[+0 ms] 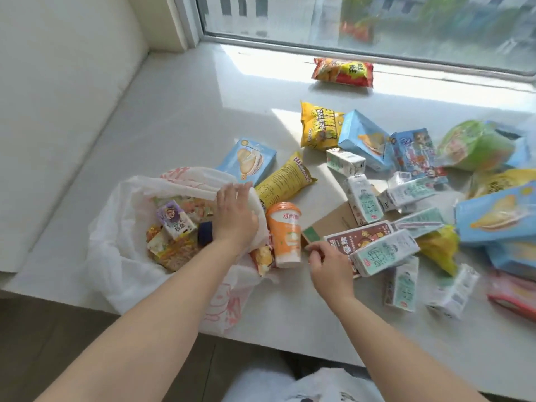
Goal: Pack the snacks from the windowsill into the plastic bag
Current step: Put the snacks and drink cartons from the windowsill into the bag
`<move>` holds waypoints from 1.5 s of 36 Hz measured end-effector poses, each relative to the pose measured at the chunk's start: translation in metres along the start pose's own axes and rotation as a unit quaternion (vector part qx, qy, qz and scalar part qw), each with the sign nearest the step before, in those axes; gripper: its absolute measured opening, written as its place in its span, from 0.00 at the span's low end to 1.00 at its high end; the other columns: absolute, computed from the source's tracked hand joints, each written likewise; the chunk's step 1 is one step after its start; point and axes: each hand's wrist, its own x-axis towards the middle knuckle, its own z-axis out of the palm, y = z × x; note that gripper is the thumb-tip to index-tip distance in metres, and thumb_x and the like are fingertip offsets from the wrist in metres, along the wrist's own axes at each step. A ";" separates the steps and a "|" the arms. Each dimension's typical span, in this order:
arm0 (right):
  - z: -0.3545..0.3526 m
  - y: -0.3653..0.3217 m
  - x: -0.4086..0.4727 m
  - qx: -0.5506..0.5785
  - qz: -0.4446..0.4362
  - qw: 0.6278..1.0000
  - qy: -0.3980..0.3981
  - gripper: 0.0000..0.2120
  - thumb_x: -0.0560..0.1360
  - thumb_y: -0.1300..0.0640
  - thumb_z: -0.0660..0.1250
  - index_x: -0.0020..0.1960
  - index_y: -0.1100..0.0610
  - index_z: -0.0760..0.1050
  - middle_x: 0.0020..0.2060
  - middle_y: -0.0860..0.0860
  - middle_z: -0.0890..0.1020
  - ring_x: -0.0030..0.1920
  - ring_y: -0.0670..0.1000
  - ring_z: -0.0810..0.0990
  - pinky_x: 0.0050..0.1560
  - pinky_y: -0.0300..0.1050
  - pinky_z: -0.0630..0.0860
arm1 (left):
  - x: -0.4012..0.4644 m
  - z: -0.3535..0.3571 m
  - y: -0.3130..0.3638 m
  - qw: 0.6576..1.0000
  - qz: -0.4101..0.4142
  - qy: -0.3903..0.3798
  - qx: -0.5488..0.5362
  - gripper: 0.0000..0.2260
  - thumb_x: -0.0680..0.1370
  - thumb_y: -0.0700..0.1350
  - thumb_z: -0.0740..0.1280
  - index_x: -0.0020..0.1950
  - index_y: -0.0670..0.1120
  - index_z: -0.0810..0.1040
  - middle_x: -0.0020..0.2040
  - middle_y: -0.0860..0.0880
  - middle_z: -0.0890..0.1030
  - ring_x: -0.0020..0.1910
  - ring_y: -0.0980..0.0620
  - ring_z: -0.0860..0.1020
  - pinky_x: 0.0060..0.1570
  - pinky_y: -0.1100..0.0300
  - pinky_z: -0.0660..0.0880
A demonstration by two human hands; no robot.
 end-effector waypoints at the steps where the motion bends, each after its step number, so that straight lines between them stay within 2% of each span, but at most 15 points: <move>1: -0.009 0.011 0.000 0.011 0.024 1.000 0.016 0.10 0.76 0.63 0.61 0.51 0.56 0.80 0.45 0.53 0.83 0.47 0.55 0.78 0.42 0.43 0.66 | 0.001 0.002 0.010 1.000 0.010 -0.005 -0.013 0.26 0.75 0.39 0.62 0.73 0.46 0.62 0.69 0.45 0.67 0.69 0.46 0.61 0.70 0.55 0.56; 4: -0.035 0.035 -0.001 0.050 0.060 0.996 0.044 0.10 0.75 0.63 0.61 0.49 0.56 0.80 0.43 0.54 0.84 0.46 0.57 0.80 0.45 0.47 0.73 | 0.004 0.010 0.048 0.997 0.046 -0.044 -0.044 0.25 0.76 0.39 0.63 0.73 0.47 0.63 0.68 0.46 0.68 0.68 0.47 0.64 0.67 0.55 0.63; 6: -0.048 0.044 -0.004 0.053 0.055 0.996 0.041 0.10 0.76 0.63 0.60 0.48 0.56 0.80 0.42 0.54 0.83 0.45 0.57 0.80 0.46 0.48 0.76 | 0.004 0.016 0.076 0.994 0.067 -0.061 -0.058 0.24 0.77 0.39 0.62 0.72 0.47 0.64 0.68 0.46 0.69 0.68 0.47 0.64 0.66 0.55 0.64; 11: -0.074 0.060 -0.006 0.041 0.010 0.998 0.053 0.10 0.77 0.61 0.60 0.52 0.57 0.79 0.46 0.54 0.84 0.47 0.56 0.80 0.45 0.46 0.73 | -0.005 0.037 0.137 0.989 0.101 -0.085 -0.063 0.20 0.77 0.38 0.62 0.69 0.47 0.69 0.65 0.47 0.71 0.66 0.48 0.68 0.63 0.54 0.66; 16: -0.121 0.100 0.004 0.050 0.029 0.996 0.068 0.10 0.76 0.60 0.60 0.51 0.54 0.79 0.45 0.53 0.83 0.48 0.55 0.79 0.47 0.47 0.74 | -0.021 0.059 0.202 0.981 0.139 -0.122 -0.054 0.19 0.77 0.39 0.61 0.69 0.46 0.69 0.65 0.48 0.72 0.64 0.49 0.71 0.60 0.57 0.69; 20: -0.169 0.144 0.018 0.056 0.041 0.993 0.092 0.10 0.76 0.62 0.60 0.51 0.56 0.80 0.46 0.53 0.84 0.47 0.56 0.79 0.45 0.45 0.72 | -0.032 0.083 0.255 0.979 0.141 -0.136 -0.047 0.18 0.79 0.44 0.61 0.69 0.51 0.69 0.67 0.52 0.71 0.64 0.50 0.71 0.58 0.56 0.72; 25: -0.220 0.197 0.035 0.046 0.049 0.992 0.108 0.11 0.76 0.62 0.61 0.51 0.55 0.80 0.44 0.56 0.84 0.46 0.59 0.80 0.45 0.49 0.74 | -0.036 0.122 0.318 0.976 0.140 -0.154 -0.061 0.17 0.78 0.43 0.63 0.67 0.49 0.71 0.65 0.50 0.73 0.63 0.49 0.72 0.61 0.54 0.70; 29: -0.253 0.228 0.050 0.031 0.047 0.992 0.108 0.11 0.76 0.61 0.60 0.51 0.56 0.80 0.44 0.55 0.84 0.46 0.57 0.80 0.43 0.46 0.72 | -0.037 0.150 0.359 0.974 0.121 -0.176 -0.076 0.17 0.78 0.43 0.62 0.67 0.50 0.71 0.63 0.49 0.73 0.63 0.49 0.72 0.60 0.55 0.70; 33: -0.282 0.240 0.071 0.020 0.020 0.993 0.111 0.10 0.77 0.62 0.60 0.51 0.57 0.80 0.46 0.53 0.84 0.48 0.56 0.79 0.45 0.46 0.70 | -0.030 0.168 0.388 0.973 0.118 -0.181 -0.077 0.18 0.76 0.42 0.63 0.66 0.50 0.72 0.61 0.50 0.74 0.61 0.50 0.73 0.59 0.56 0.71; 37: -0.306 0.238 0.101 0.001 -0.041 0.992 0.117 0.10 0.76 0.64 0.60 0.51 0.60 0.79 0.47 0.55 0.82 0.51 0.56 0.77 0.47 0.46 0.69 | -0.017 0.177 0.404 0.973 0.110 -0.197 -0.055 0.18 0.77 0.43 0.62 0.67 0.50 0.70 0.63 0.50 0.73 0.62 0.50 0.73 0.59 0.54 0.71; 40: -0.319 0.233 0.124 -0.068 -0.107 0.988 0.092 0.10 0.75 0.64 0.60 0.52 0.61 0.78 0.49 0.57 0.80 0.54 0.57 0.74 0.50 0.46 0.69 | 0.001 0.181 0.413 0.972 0.098 -0.210 -0.042 0.18 0.77 0.44 0.63 0.67 0.50 0.70 0.64 0.50 0.72 0.61 0.50 0.73 0.58 0.55 0.71; 45: -0.328 0.220 0.168 -0.231 -0.186 0.955 -0.011 0.13 0.78 0.60 0.57 0.60 0.60 0.73 0.58 0.56 0.75 0.62 0.55 0.68 0.58 0.46 0.69 | 0.039 0.184 0.428 0.976 0.066 -0.206 -0.031 0.18 0.78 0.44 0.62 0.68 0.49 0.70 0.64 0.49 0.73 0.61 0.49 0.73 0.60 0.50 0.72; 49: -0.330 0.214 0.211 -0.432 -0.167 0.882 -0.080 0.18 0.79 0.54 0.54 0.66 0.58 0.68 0.64 0.59 0.69 0.67 0.59 0.63 0.69 0.52 0.60 | 0.059 0.194 0.434 0.972 0.044 -0.226 -0.032 0.18 0.79 0.43 0.61 0.69 0.48 0.69 0.65 0.47 0.72 0.61 0.48 0.73 0.62 0.51 0.71; 52: -0.333 0.222 0.238 -0.514 -0.126 0.838 -0.132 0.23 0.81 0.50 0.53 0.73 0.57 0.60 0.74 0.62 0.57 0.75 0.61 0.51 0.74 0.57 0.49 | 0.068 0.204 0.438 0.970 0.037 -0.237 -0.027 0.18 0.79 0.44 0.61 0.68 0.48 0.69 0.65 0.48 0.73 0.61 0.49 0.73 0.61 0.52 0.71; 54: -0.335 0.228 0.253 -0.543 -0.098 0.822 -0.136 0.25 0.80 0.46 0.53 0.74 0.56 0.60 0.74 0.63 0.57 0.74 0.62 0.54 0.72 0.58 0.54 | 0.075 0.212 0.441 0.969 0.034 -0.244 -0.025 0.17 0.79 0.45 0.61 0.68 0.49 0.70 0.65 0.49 0.73 0.61 0.49 0.73 0.60 0.52 0.71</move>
